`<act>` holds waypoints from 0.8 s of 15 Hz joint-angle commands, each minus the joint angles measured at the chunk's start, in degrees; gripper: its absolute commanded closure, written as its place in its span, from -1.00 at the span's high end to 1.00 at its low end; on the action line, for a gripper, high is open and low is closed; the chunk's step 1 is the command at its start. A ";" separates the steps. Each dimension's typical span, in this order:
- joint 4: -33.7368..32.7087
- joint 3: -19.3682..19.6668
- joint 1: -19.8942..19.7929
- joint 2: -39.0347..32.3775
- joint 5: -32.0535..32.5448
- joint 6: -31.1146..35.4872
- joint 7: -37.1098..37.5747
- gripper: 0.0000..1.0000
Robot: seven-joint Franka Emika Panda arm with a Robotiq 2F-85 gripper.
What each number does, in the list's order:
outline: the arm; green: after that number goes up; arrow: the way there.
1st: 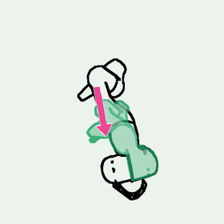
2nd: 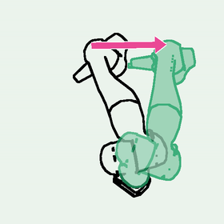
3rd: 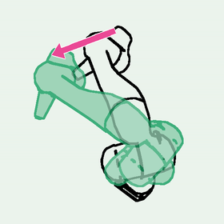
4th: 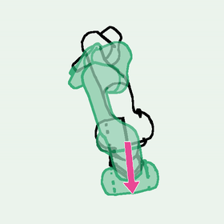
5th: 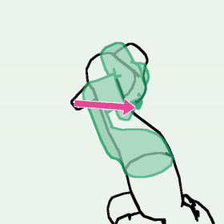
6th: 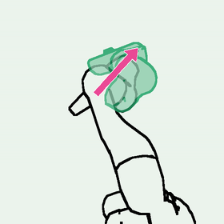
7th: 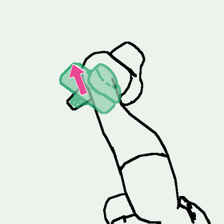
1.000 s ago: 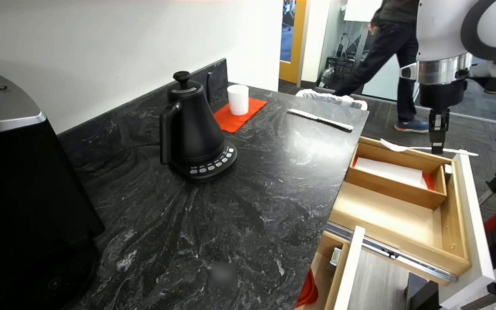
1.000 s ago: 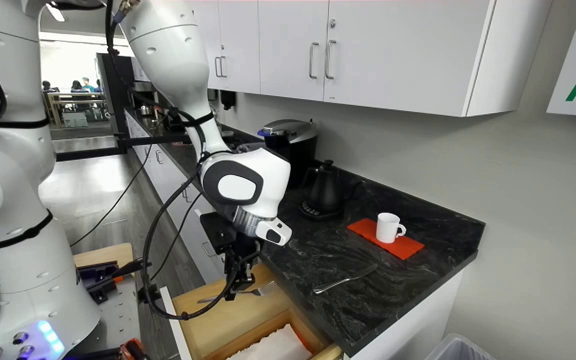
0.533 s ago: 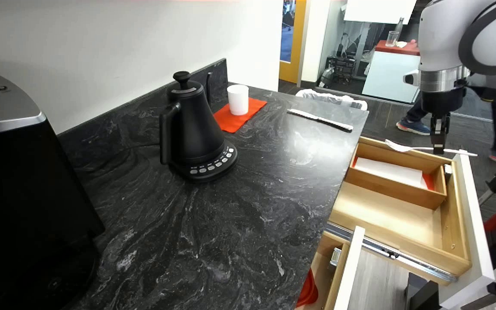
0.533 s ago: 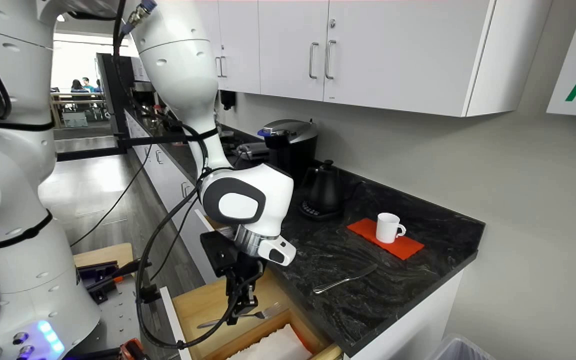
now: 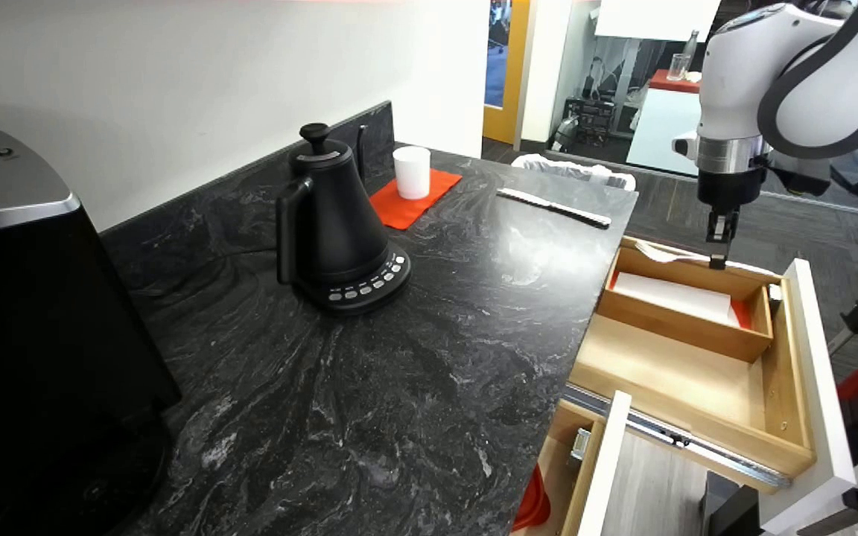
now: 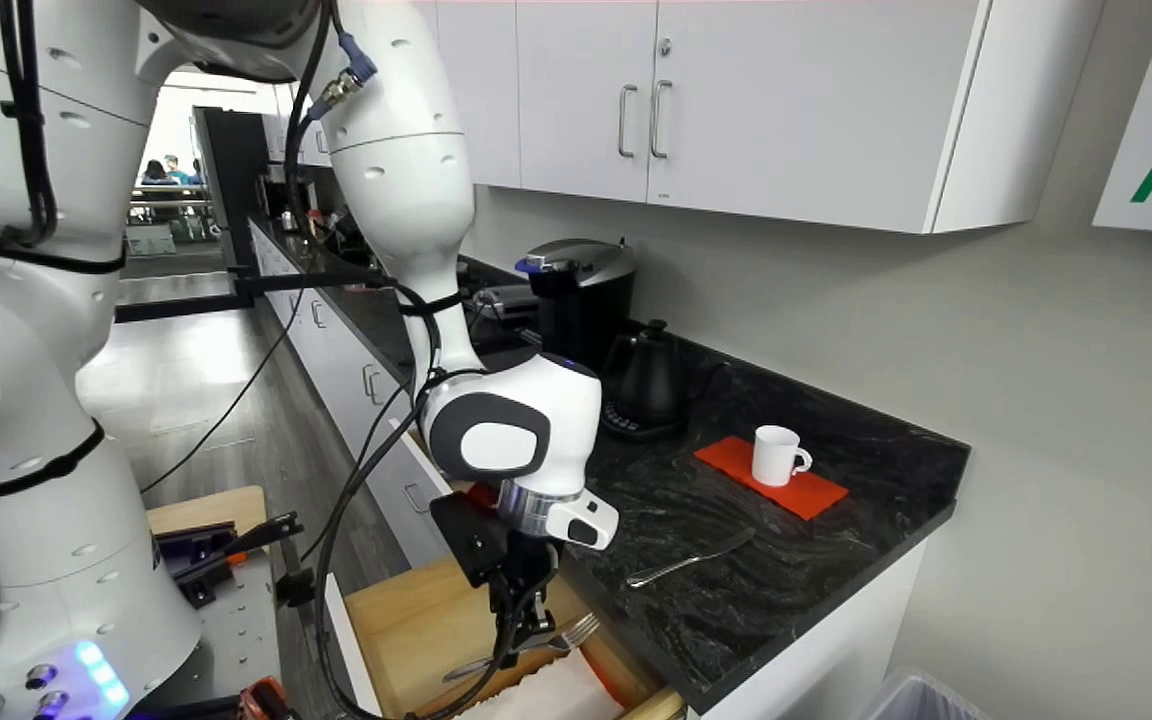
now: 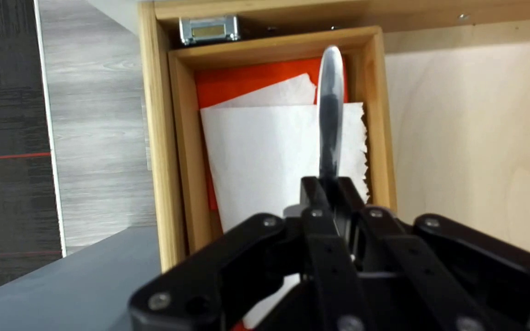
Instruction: Put the fork and knife into the drawer.
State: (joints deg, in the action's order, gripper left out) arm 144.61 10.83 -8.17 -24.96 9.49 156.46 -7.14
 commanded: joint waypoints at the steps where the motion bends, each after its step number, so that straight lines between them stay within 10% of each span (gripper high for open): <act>1: -1.62 -0.18 -0.34 -2.55 0.51 2.12 -0.54 -0.87; 3: -3.13 -0.29 0.04 -3.98 0.30 1.57 0.06 -0.28; 12: -6.12 1.25 4.49 -0.48 0.49 -1.06 6.22 0.85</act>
State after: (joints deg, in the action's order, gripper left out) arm 138.65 10.77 -6.71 -29.00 9.46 157.21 -5.40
